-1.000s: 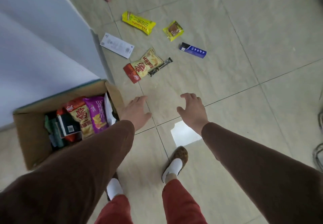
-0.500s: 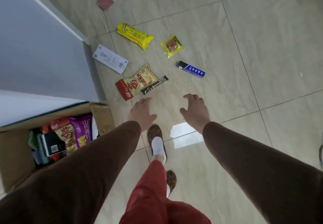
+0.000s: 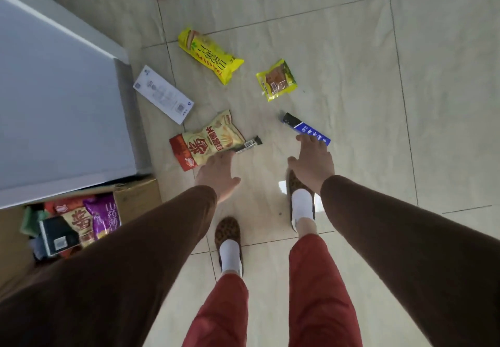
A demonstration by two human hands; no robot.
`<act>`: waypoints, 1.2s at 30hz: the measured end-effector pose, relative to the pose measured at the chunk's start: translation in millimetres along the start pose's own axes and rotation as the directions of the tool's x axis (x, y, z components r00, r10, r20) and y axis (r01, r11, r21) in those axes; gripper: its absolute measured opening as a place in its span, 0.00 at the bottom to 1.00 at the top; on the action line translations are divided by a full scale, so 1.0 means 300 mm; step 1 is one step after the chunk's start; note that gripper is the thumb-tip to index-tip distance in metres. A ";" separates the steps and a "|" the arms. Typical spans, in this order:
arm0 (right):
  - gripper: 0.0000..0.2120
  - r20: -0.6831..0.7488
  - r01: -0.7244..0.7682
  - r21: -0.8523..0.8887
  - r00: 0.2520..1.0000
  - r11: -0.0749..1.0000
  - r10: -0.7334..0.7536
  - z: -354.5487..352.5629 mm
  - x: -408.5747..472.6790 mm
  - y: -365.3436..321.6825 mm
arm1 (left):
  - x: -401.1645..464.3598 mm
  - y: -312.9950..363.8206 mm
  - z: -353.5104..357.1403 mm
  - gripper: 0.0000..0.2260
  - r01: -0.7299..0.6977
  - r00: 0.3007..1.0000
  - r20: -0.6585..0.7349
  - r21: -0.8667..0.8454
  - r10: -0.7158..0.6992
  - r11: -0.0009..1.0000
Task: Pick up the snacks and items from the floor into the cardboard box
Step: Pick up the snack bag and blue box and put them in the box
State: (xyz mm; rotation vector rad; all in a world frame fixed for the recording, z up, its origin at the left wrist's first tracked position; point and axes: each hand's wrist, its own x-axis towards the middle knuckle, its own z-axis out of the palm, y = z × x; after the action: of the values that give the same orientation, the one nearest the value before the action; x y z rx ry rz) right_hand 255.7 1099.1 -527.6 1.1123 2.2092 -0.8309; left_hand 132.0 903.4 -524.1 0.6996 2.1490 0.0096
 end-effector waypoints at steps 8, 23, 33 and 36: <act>0.29 0.075 0.049 -0.215 0.997 0.975 -0.033 -0.014 0.380 0.159 | 0.332 0.030 0.123 0.30 0.167 0.986 0.014 -0.028 -0.167 0.986; 0.20 0.116 0.097 -0.388 0.992 0.917 -0.056 0.272 0.765 0.237 | 0.679 -0.090 0.462 0.20 0.098 0.994 -0.086 0.320 -0.074 0.942; 0.18 0.163 0.241 -0.292 0.966 0.926 -0.200 0.109 0.773 0.037 | 0.606 -0.137 0.272 0.14 0.061 0.972 -0.219 -0.137 -0.090 0.989; 0.25 0.135 0.282 -0.360 0.959 0.889 -0.250 0.069 0.857 -0.042 | 0.629 -0.230 0.224 0.12 0.068 0.959 -0.256 -0.202 -0.120 0.977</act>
State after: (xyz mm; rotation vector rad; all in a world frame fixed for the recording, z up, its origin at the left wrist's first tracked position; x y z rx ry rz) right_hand 114.1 1209.4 -713.4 0.5864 2.3498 -0.5118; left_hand 57.9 921.1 -721.9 0.5051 2.3979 0.2714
